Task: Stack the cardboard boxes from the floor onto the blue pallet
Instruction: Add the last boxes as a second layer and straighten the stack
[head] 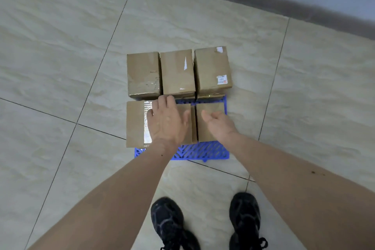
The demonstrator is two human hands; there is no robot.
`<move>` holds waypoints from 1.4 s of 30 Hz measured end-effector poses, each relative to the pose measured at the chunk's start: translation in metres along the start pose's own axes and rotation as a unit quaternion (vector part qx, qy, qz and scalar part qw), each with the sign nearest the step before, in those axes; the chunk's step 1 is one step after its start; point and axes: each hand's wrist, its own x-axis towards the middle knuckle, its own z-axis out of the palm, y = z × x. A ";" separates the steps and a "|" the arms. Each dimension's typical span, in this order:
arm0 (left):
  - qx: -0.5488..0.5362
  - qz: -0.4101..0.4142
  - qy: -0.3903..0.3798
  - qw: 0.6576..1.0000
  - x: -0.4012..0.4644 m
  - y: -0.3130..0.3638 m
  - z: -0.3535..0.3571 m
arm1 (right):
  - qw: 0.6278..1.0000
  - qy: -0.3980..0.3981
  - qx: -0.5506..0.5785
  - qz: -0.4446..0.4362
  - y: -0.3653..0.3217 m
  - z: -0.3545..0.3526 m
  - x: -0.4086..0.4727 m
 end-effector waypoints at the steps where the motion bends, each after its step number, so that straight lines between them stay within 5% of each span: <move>1: -0.003 0.015 -0.004 1.000 0.000 0.011 -0.006 | 1.000 0.006 0.001 -0.003 0.004 -0.013 -0.004; 13: -0.014 0.171 -0.114 0.978 -0.038 0.204 -0.045 | 0.992 0.125 0.024 0.012 0.110 -0.208 -0.051; 22: -0.058 0.197 -0.172 0.963 -0.087 0.407 -0.052 | 0.982 0.183 0.037 0.012 0.222 -0.382 -0.080; 42: -0.014 0.262 -0.202 0.943 -0.036 0.729 0.003 | 0.973 0.174 -0.141 0.056 0.365 -0.698 0.009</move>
